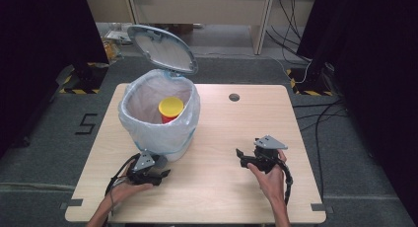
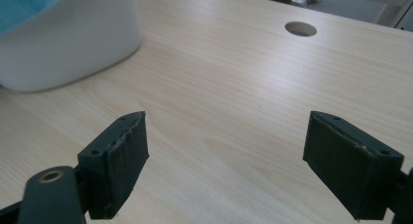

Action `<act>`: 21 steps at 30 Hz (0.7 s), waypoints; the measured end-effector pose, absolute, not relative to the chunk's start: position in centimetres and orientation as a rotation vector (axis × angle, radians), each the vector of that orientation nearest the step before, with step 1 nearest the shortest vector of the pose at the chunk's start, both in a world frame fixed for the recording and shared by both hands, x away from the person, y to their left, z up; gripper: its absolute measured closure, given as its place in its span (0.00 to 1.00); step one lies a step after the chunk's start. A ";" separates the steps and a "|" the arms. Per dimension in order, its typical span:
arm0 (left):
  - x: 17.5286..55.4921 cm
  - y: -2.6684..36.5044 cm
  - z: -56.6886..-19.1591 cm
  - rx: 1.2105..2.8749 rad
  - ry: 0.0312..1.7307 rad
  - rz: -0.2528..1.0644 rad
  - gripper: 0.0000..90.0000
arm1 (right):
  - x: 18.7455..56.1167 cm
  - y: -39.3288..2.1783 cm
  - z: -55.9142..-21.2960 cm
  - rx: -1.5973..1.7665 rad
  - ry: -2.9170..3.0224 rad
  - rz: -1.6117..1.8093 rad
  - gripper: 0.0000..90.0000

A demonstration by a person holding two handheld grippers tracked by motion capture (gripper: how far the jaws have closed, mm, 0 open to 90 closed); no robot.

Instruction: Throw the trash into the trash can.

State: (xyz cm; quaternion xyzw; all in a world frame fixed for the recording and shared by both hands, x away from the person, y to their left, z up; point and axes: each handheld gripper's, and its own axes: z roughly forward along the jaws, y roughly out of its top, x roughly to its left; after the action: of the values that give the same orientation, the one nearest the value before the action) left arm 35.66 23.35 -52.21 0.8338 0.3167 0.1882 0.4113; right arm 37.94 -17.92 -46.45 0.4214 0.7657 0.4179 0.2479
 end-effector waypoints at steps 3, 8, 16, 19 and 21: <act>35.7 23.3 -52.2 2.099 0.796 0.475 0.33 | 37.6 -18.5 -47.2 1.180 2.090 1.138 0.18; 35.7 23.3 -52.2 2.103 0.794 0.475 0.33 | 37.0 -19.0 -48.0 1.217 2.099 1.134 0.18; 35.7 23.3 -52.2 2.103 0.794 0.475 0.33 | 36.3 -19.5 -49.2 1.237 2.118 1.119 0.18; 35.6 23.3 -52.2 2.102 0.793 0.481 0.33 | 36.2 -19.3 -49.8 1.234 2.147 1.107 0.18; 35.6 23.3 -52.2 2.102 0.792 0.480 0.33 | 36.1 -19.1 -50.0 1.232 2.163 1.099 0.18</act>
State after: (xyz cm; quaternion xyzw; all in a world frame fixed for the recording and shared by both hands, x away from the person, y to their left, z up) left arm 35.64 23.30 -52.23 0.8347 0.3146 0.1908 0.4097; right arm 36.10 -19.10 -49.99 0.4427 0.7774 0.3949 0.2089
